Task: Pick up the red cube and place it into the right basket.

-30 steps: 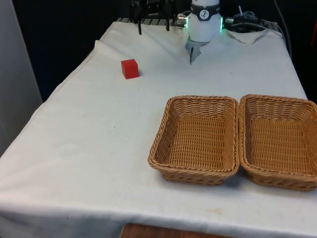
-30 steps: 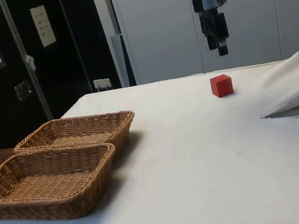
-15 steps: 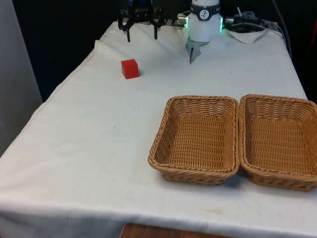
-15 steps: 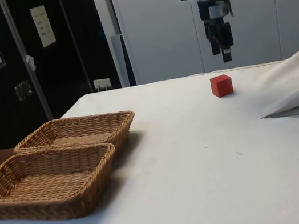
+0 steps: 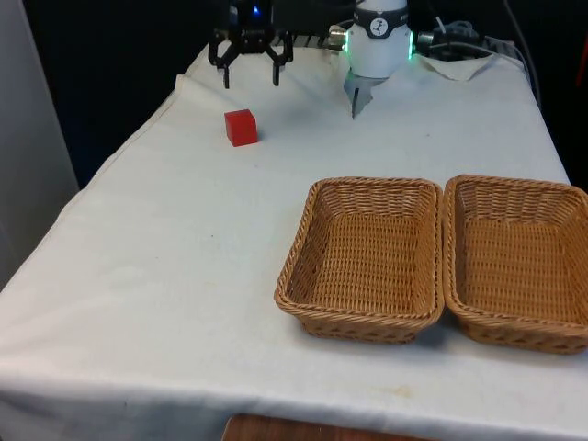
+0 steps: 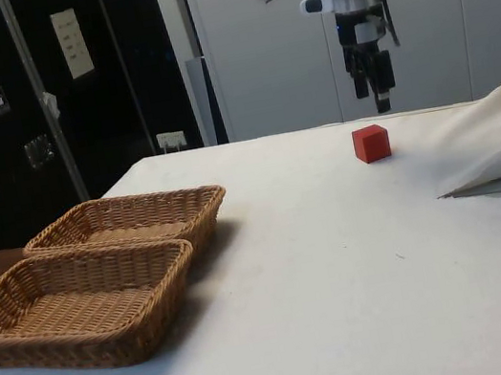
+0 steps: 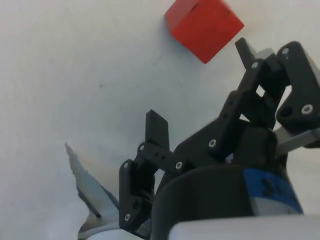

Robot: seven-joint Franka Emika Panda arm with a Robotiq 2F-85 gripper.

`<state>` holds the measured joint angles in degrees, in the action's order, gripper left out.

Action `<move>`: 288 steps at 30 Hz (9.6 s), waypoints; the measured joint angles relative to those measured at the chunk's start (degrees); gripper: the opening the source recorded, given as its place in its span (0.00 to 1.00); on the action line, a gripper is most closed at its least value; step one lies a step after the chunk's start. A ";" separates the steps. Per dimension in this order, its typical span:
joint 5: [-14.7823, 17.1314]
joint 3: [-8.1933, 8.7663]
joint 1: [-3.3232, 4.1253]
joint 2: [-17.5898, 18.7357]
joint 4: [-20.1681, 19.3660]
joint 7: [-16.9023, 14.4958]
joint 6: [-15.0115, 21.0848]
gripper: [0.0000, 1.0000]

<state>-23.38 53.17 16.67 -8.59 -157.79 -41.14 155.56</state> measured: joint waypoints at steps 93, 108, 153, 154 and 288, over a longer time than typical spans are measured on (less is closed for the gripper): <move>45.95 -5.39 -0.06 24.41 11.63 -41.37 -4.70 1.00; 53.80 -6.36 -0.06 27.10 13.46 -46.52 -7.79 1.00; 62.51 -7.68 -0.06 28.71 12.32 -53.00 -5.04 0.02; 62.51 -7.68 -0.06 28.65 12.32 -53.00 -5.04 0.02; 57.87 -28.02 2.23 45.38 60.28 -13.01 -19.65 0.02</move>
<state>34.49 25.15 18.91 36.78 -97.52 -54.14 135.91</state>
